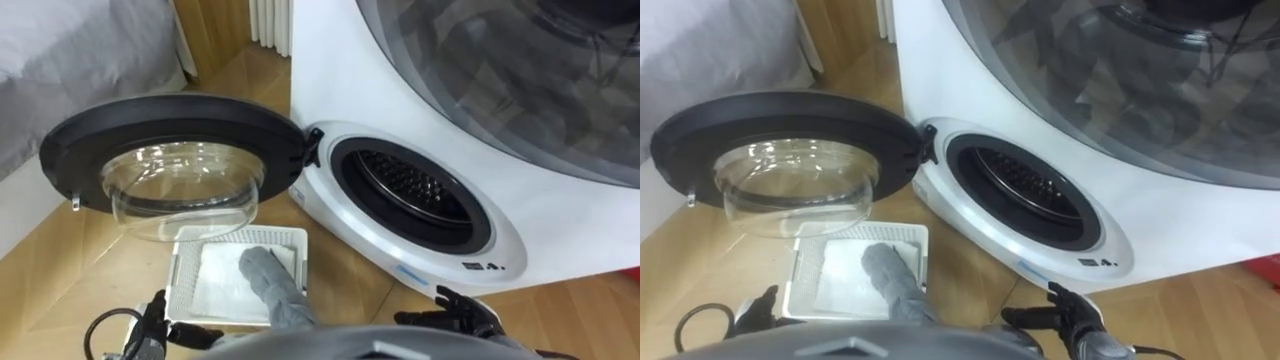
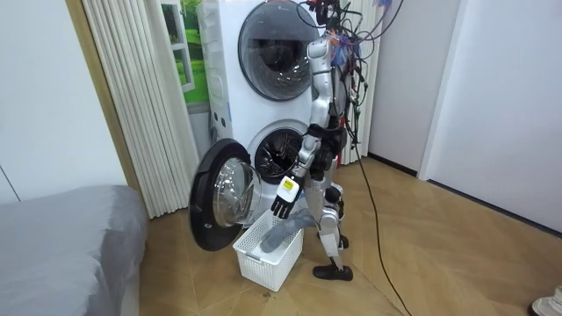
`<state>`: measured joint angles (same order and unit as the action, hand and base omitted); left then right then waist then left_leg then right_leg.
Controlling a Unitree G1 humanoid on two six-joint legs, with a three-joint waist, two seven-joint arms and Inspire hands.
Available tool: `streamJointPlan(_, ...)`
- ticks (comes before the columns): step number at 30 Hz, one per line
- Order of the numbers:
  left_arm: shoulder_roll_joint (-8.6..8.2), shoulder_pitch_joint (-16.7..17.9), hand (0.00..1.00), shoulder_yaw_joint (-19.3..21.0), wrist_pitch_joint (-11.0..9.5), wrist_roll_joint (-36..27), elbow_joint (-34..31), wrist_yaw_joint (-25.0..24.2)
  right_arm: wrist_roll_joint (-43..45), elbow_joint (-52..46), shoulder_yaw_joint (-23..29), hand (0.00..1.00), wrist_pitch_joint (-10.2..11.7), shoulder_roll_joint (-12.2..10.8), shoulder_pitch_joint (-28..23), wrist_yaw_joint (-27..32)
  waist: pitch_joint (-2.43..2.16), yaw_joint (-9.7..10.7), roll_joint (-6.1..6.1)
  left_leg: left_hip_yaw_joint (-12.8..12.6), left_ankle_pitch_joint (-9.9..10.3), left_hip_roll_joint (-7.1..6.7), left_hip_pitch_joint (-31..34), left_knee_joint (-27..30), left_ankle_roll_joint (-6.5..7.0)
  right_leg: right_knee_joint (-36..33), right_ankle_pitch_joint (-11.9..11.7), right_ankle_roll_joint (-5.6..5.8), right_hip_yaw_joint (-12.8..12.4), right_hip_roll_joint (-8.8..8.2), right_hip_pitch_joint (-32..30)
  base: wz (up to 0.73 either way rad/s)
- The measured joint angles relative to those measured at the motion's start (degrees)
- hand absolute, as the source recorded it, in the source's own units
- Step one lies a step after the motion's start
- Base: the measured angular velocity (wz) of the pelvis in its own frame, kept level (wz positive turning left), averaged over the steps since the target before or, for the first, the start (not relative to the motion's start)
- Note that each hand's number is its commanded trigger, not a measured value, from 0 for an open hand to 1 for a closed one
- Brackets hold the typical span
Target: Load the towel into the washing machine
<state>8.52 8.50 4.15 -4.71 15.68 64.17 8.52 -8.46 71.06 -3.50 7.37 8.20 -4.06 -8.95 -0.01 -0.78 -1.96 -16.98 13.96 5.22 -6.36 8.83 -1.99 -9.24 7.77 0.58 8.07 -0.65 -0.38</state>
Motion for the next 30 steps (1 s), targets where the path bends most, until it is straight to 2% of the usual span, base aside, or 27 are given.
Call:
streamJointPlan(8, -0.22, -4.8, 0.0, -5.9, -1.2, 1.1, 0.3, 0.0, 0.6, 2.0, -2.4, 0.0, 0.1, 0.0, 3.8, 0.1, 0.4, 1.0, 0.81, 0.0, -0.1, 0.05, 4.2, 1.1, 0.1, -1.6, -0.4, -0.39, -0.3, -0.11, -4.8, -0.04)
streamJointPlan(10, -0.25, -6.1, 0.0, -7.4, -1.3, 3.8, 0.3, 0.0, 0.8, 2.3, -2.7, 0.0, 0.2, 0.0, 4.5, 0.2, 0.54, 1.7, 0.92, 0.1, -0.1, 0.07, 5.2, 1.5, 0.12, -1.6, -0.5, -0.4, -0.3, -0.13, -5.5, 0.02)
streamJointPlan(15, -0.83, -12.4, 0.0, -10.1, -4.3, 13.3, 3.3, 1.9, 1.9, 2.9, -4.6, 0.0, 0.9, 0.0, 7.9, 0.0, 0.87, 2.1, 0.78, -0.4, -0.2, 0.04, 8.9, 2.7, 0.34, -3.1, -1.0, -0.49, -1.6, -0.17, -9.7, -0.11)
streamJointPlan(19, -2.11, -18.0, 0.0, -13.5, -4.6, 16.5, 6.9, 2.4, 2.2, 4.3, -6.7, 0.0, 1.4, -0.5, 12.1, 0.0, 1.79, 2.8, 1.12, -0.9, -0.2, 0.1, 12.2, 4.5, 0.34, -5.1, -1.1, -0.64, -2.1, -0.31, -13.7, -0.14)
streamJointPlan(23, -2.82, -21.6, 0.0, -13.8, -5.2, 20.1, 8.1, 2.3, 2.4, 5.2, -7.0, 0.0, 1.4, -1.6, 16.0, 0.0, 2.68, 3.8, 1.29, -0.9, -0.2, 0.19, 16.6, 7.1, 0.35, -7.4, -1.4, -1.08, -3.6, -0.41, -18.6, -0.2)
streamJointPlan(24, -2.83, -23.0, 0.0, -14.2, -5.4, 20.4, 9.2, 2.3, 2.1, 5.2, -7.9, 0.0, 1.4, -1.8, 16.8, 0.1, 3.27, 4.0, 1.13, -0.5, -0.2, 0.24, 17.8, 8.9, 0.35, -8.2, -1.4, -1.08, -4.0, -0.54, -19.4, -0.14)
streamJointPlan(25, -2.8, -23.5, 0.0, -14.5, -5.4, 20.5, 9.4, 2.3, 2.0, 5.2, -8.2, 0.0, 1.4, -1.9, 17.1, 0.1, 3.4, 4.1, 1.05, -0.2, -0.2, 0.23, 18.2, 9.3, 0.36, -8.7, -1.4, -1.08, -4.3, -0.54, -20.0, -0.16)
streamJointPlan(27, -2.2, -26.3, 0.0, -16.6, -5.5, 21.5, 10.4, 2.3, 2.0, 5.0, -8.7, 0.0, 1.3, -1.8, 19.4, 0.1, 3.96, 5.4, 0.96, -0.3, -0.1, 0.17, 21.3, 11.4, 0.51, -11.2, -1.4, -1.07, -4.4, -0.92, -23.7, -0.09)
streamJointPlan(30, -1.25, -29.2, 0.0, -20.4, -5.5, 22.8, 10.7, 2.7, 1.7, 4.8, -9.2, 0.0, 1.4, -1.8, 21.3, 0.7, 4.27, 6.9, 1.14, -0.3, 0.3, 0.13, 25.8, 13.2, 1.13, -12.8, -1.6, -1.51, -4.4, -1.27, -28.3, 0.0)
